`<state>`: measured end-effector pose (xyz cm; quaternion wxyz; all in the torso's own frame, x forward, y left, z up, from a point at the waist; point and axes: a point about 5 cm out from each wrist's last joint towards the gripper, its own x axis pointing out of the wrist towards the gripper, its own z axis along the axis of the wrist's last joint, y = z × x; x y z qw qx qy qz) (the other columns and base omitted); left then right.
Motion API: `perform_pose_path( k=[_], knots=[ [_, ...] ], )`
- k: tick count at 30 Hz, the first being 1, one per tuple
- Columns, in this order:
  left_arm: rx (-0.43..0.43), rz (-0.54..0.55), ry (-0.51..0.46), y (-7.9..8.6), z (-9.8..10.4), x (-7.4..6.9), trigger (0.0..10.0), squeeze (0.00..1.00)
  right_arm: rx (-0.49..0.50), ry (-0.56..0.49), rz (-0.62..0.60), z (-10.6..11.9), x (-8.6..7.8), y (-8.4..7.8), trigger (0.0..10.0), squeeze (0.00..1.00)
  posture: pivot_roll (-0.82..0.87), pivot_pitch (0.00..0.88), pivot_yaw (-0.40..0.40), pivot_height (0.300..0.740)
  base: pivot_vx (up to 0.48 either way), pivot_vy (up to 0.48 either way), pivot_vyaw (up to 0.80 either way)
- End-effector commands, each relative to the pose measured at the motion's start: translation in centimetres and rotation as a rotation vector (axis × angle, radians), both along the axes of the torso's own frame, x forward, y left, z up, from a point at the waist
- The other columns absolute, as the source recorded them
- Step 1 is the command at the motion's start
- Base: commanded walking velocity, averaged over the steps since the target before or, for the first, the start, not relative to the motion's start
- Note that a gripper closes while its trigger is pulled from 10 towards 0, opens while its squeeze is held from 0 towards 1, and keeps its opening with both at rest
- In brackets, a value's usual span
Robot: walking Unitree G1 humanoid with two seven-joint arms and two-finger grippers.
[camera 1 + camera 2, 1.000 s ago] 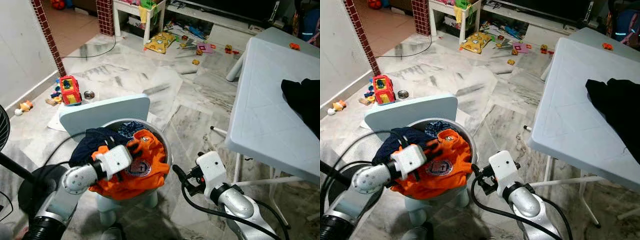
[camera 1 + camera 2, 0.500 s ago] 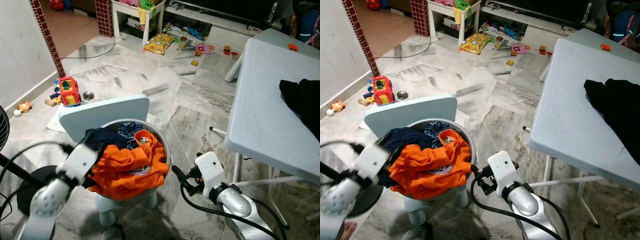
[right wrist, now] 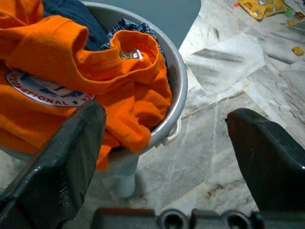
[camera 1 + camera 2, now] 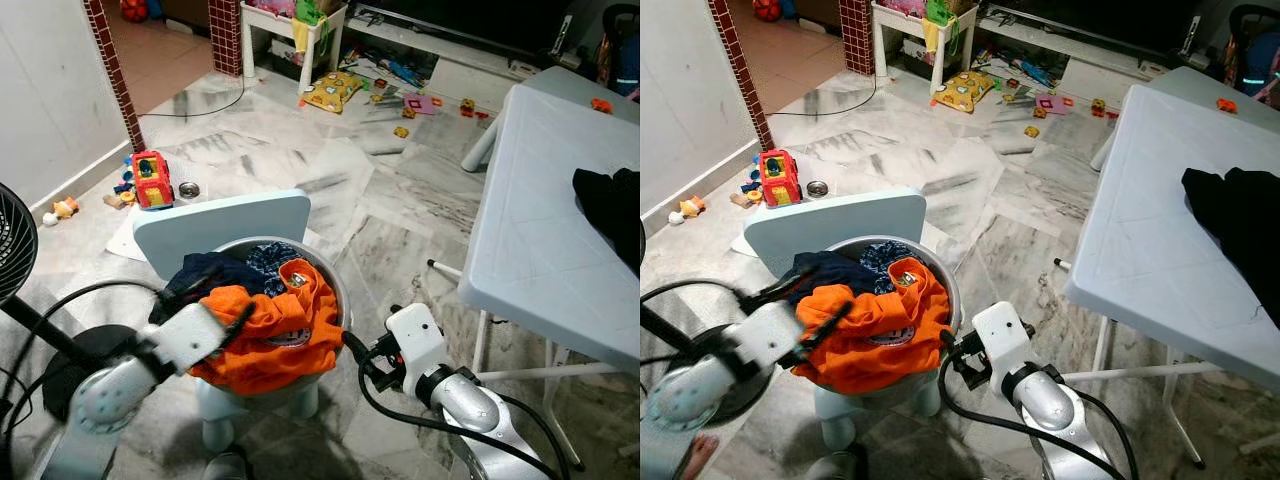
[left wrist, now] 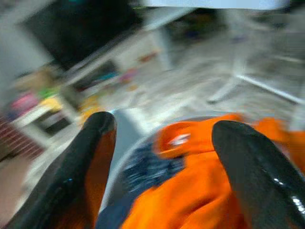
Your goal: Hang hanger
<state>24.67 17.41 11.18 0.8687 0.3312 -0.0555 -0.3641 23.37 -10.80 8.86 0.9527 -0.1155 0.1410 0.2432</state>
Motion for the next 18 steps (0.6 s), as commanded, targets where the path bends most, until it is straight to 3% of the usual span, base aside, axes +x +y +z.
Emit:
perform_pose_path(
  k=[1,6,11,12,13,14,15,18],
  knots=[
    [0.051,-0.059,0.06,-0.2,-1.1,-0.4,10.0,1.0,-0.018,0.012,-0.004,-0.3,0.0,-0.4,10.0,0.0,0.14,0.125,-0.119,0.74,0.0,0.0,0.0],
    [0.047,-0.055,0.113,-0.2,-1.7,-0.4,10.0,1.0,-0.026,0.009,-0.019,-0.2,0.0,-1.0,10.0,0.0,0.13,0.125,-0.12,0.74,0.0,0.0,0.0],
    [0.019,0.001,0.253,0.3,-2.8,0.0,10.0,1.0,-0.028,0.016,-0.012,-0.4,-0.2,-0.8,10.0,0.0,0.13,0.125,-0.127,0.74,0.0,0.0,0.0],
    [0.016,0.007,0.266,0.4,-2.9,0.2,10.0,0.73,-0.027,0.016,-0.008,-0.4,-0.1,-0.7,10.0,0.0,0.14,0.125,-0.129,0.74,0.0,0.0,0.0],
    [0.007,0.014,0.294,0.5,-3.0,0.6,10.0,0.32,-0.026,0.016,-0.004,-0.4,-0.1,-0.6,10.0,0.0,0.14,0.124,-0.13,0.74,0.0,0.0,0.0],
    [-0.009,0.013,0.313,0.4,-2.9,1.0,10.0,0.11,-0.026,0.014,0.0,-0.4,0.0,-0.5,10.0,0.0,0.14,0.123,-0.132,0.74,0.0,0.0,0.0],
    [-0.022,0.015,0.318,0.3,-2.8,1.3,10.0,0.0,-0.026,0.013,0.001,-0.4,0.1,-0.5,10.0,0.0,0.13,0.122,-0.133,0.74,0.0,0.0,0.0],
    [-0.1,0.034,0.346,-0.4,-2.2,3.4,10.0,0.0,-0.029,0.009,0.006,-0.3,0.2,-0.4,10.0,0.0,0.12,0.119,-0.13,0.74,0.0,0.0,0.0]
  ],
)
